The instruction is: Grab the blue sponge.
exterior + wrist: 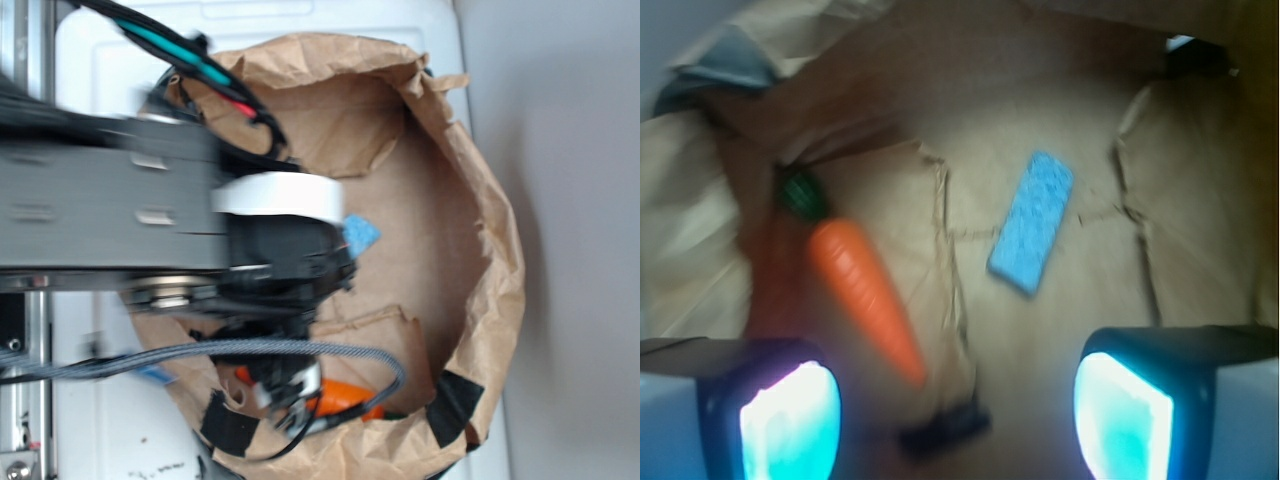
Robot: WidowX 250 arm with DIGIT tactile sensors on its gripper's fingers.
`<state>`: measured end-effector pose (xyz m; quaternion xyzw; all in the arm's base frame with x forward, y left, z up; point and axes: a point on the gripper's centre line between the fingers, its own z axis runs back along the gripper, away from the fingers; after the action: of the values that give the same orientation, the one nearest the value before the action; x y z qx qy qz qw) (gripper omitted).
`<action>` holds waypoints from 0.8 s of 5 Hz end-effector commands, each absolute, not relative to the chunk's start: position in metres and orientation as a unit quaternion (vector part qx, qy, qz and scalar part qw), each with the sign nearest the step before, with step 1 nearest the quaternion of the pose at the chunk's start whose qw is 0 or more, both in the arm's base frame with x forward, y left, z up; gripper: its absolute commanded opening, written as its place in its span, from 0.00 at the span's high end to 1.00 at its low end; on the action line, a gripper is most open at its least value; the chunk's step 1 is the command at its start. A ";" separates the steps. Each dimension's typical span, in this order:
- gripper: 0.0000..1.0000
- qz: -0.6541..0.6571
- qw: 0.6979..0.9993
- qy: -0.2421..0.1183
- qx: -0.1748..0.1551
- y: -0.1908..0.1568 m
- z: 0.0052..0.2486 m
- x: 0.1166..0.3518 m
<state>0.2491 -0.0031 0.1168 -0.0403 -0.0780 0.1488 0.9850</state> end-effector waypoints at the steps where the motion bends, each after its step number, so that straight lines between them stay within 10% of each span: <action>1: 0.00 0.161 0.980 -0.108 -0.045 -0.001 0.109 0.273; 4: 0.00 0.271 0.948 -0.162 -0.041 0.045 0.114 0.305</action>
<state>0.2960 0.0368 0.0967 -0.0372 -0.1321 0.2608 0.9556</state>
